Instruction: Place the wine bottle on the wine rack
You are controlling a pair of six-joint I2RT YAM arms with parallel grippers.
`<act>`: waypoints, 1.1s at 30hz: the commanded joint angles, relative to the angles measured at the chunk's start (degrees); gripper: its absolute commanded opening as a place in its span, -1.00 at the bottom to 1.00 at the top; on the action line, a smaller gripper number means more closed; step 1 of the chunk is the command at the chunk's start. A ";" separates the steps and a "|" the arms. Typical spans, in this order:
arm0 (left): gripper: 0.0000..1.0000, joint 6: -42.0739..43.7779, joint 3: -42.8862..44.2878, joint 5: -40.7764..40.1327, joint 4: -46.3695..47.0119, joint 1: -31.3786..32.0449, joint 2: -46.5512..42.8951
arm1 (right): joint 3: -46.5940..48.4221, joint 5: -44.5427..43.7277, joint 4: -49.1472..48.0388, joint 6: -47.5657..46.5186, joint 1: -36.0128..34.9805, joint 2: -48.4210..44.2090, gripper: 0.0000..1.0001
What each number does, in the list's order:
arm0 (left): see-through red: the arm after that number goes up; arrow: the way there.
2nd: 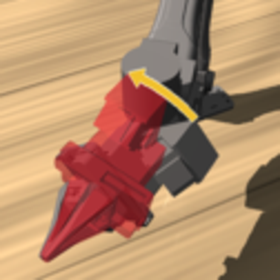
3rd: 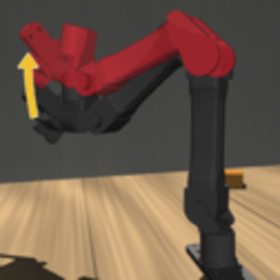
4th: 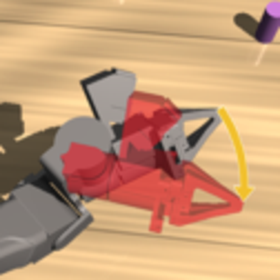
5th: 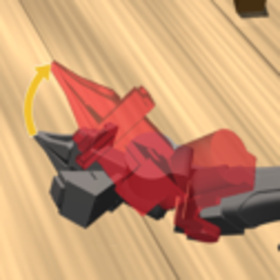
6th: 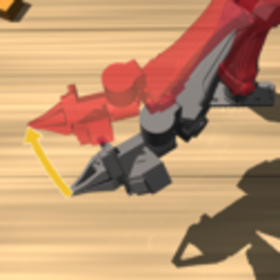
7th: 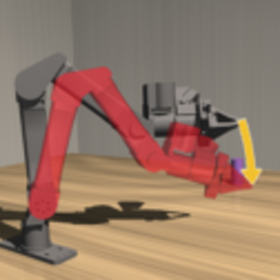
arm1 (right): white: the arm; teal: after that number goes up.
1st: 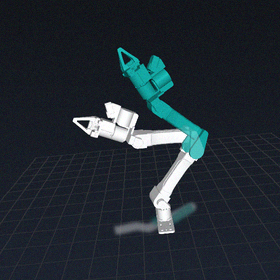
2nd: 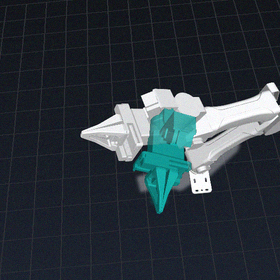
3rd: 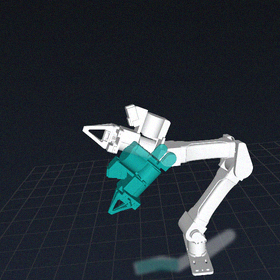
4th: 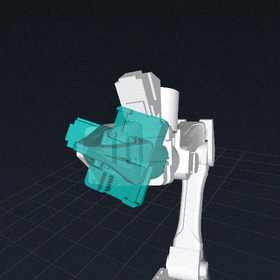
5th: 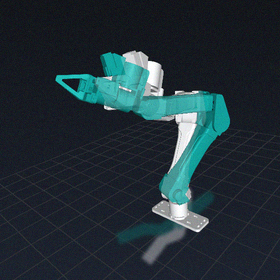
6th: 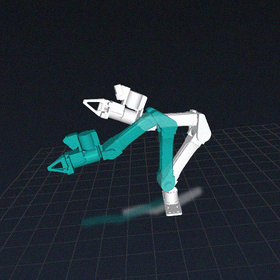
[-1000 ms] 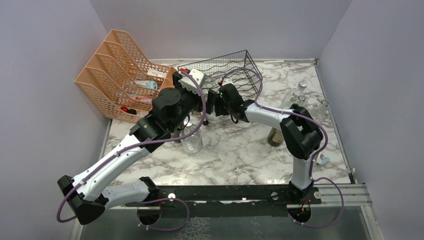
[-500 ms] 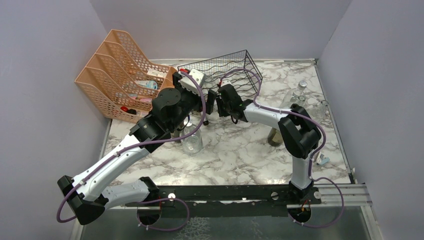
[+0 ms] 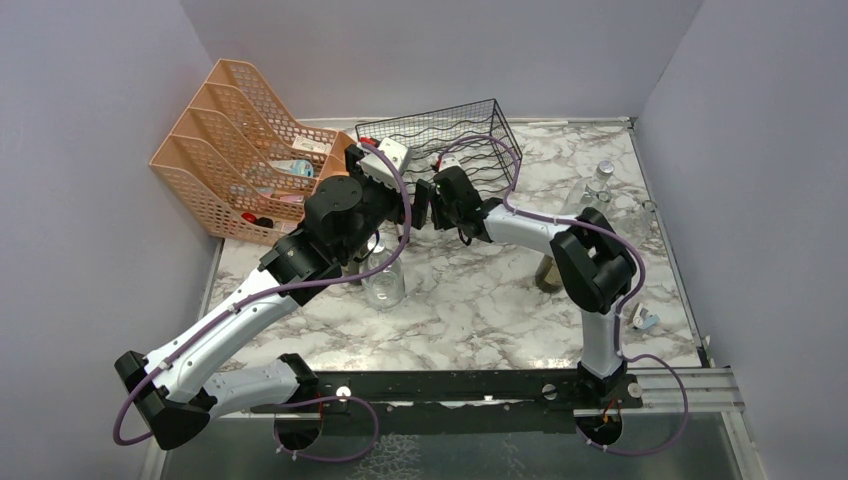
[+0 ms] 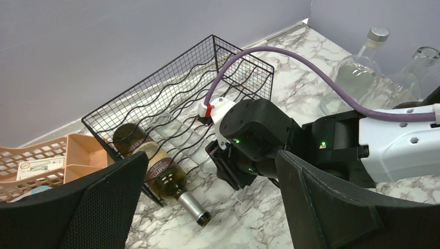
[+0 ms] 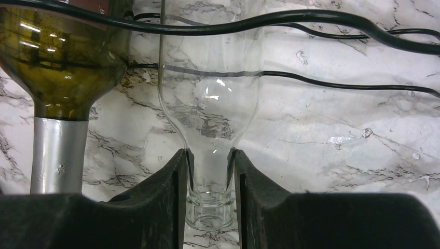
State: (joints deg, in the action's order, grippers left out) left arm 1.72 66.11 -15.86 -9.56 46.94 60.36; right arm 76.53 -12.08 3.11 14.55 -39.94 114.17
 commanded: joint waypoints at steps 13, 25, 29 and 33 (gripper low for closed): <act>0.98 -0.57 0.69 0.65 -0.09 -0.25 -0.59 | -10.81 -1.29 -17.41 5.22 -0.05 -2.96 -0.98; 0.98 -0.74 0.77 0.56 -0.24 -0.27 -0.80 | -1.39 -2.18 -11.17 5.11 0.03 -0.08 -0.98; 0.98 -0.71 0.65 0.48 -0.27 -0.26 -1.03 | 1.15 -2.41 -9.32 5.47 -0.04 1.05 -0.98; 0.98 -0.66 0.68 0.31 -0.41 -0.25 -1.27 | 2.19 -2.15 -8.10 5.67 0.00 1.53 -0.69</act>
State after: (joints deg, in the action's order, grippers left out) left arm 1.63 66.11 -15.88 -9.58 46.94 60.36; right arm 75.70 -13.06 -4.54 19.55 -39.75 114.87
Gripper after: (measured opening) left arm 0.990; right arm 0.350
